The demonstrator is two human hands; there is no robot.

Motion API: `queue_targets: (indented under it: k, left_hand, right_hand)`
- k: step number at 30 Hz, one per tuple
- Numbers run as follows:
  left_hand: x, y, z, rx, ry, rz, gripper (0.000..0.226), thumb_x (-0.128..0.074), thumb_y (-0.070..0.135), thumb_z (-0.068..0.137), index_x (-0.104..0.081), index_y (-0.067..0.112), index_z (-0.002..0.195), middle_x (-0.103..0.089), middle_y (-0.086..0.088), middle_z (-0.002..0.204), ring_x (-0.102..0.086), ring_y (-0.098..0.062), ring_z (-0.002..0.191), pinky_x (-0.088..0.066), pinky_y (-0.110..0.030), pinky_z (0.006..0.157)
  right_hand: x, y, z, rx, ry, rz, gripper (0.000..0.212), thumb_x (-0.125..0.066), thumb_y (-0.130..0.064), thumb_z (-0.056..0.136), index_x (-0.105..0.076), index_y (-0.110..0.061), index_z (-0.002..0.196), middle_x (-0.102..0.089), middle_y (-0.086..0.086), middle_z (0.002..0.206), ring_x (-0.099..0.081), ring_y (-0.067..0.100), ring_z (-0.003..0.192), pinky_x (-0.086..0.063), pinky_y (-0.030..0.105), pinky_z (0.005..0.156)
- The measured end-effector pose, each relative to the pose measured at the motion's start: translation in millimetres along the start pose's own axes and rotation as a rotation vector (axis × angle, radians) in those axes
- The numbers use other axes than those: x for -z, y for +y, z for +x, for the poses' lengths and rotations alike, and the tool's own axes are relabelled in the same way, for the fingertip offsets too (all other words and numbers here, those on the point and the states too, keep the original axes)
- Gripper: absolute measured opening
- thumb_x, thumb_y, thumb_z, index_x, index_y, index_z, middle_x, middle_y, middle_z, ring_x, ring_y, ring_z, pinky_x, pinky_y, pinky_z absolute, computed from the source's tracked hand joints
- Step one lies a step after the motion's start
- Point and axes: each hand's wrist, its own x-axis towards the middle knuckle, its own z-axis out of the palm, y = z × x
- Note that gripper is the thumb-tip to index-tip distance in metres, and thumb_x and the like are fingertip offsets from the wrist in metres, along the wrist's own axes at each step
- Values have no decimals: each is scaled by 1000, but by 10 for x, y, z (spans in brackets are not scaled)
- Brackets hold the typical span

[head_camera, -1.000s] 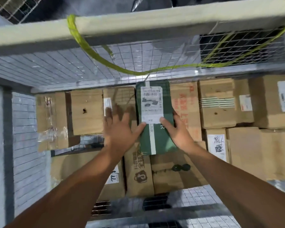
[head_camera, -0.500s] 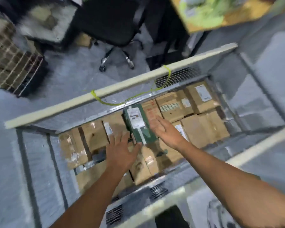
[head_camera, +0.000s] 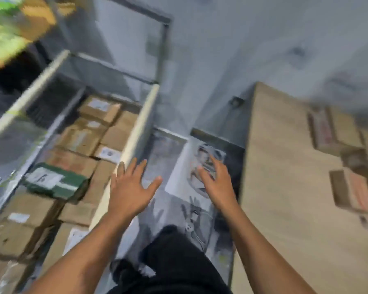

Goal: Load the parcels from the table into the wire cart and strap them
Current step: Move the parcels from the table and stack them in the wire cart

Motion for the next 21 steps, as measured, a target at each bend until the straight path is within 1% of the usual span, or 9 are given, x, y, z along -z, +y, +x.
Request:
queue_targets:
  k: [2,4,8,11,13,17,19,20,21]
  left_hand:
    - [-165,458,92,-108,-64,33,97,-31,90,85,-30,33,162,-20,1,173,-10,-29,160,-10,-53,128]
    - [-413,1039,196,-232,-143,89,99,-29,91,83,-30,33,163,-19,1,173,-8,-30,160,-9,-54,128]
    - [-954,2196,295,-452,-285,108,93,-33,82,86,-31,30,162,-23,-1,172,-12,-30,160,-11,-51,129]
    - [-1399,2970,113,-602,-424,115,90,-37,79,87,-35,27,160,-31,-3,168,-17,-28,158,-17,-50,128]
    - [-1714,3370,-69,-681,-533,141,90,-36,81,85,-36,29,159,-31,1,169,-13,-25,159,-15,-48,129]
    - [-2382,4039,-459,-815,-757,199,90,-37,82,83,-35,34,159,-28,7,169,-5,-18,160,-13,-45,129]
    - [-2701,4314,-709,-862,-887,189,90,-41,80,81,-38,33,157,-30,6,168,-10,-16,159,-17,-44,128]
    - [-2852,4434,-830,-875,-959,176,89,-44,79,80,-40,33,156,-32,6,166,-17,-16,158,-22,-43,127]
    - [-2998,4550,-960,-880,-1038,162,89,-47,79,78,-41,34,155,-33,6,165,-28,-16,153,-29,-40,123]
  right_hand:
    - [408,320,-55,-61,55,9,69,-62,-52,98,-39,-28,158,-34,1,165,-31,19,151,-27,41,124]
    - [866,677,-110,-151,155,73,69,-60,-53,99,-35,-29,159,-29,3,168,-25,21,155,-24,45,126]
    - [1653,1302,-342,-304,434,236,69,-59,-58,97,-34,-37,159,-28,-3,168,-23,17,156,-24,47,126]
    - [2130,1730,-740,-425,642,320,67,-59,-57,97,-36,-39,157,-31,-8,166,-25,12,155,-26,46,125]
    - [2384,1996,-1036,-505,766,354,66,-58,-59,97,-36,-42,157,-31,-12,166,-25,10,154,-28,44,125]
    - [2782,2454,-1599,-673,1026,383,64,-58,-59,97,-36,-44,155,-30,-15,165,-23,7,154,-25,35,124]
    - [2926,2623,-1890,-760,1144,380,64,-59,-58,97,-38,-42,155,-31,-13,165,-24,8,153,-24,31,122]
    - [2988,2686,-2027,-802,1205,377,64,-59,-57,97,-38,-40,155,-32,-12,164,-26,8,153,-25,31,122]
    - [3045,2738,-2169,-840,1270,375,64,-59,-56,97,-39,-39,155,-34,-11,163,-28,8,152,-26,32,122]
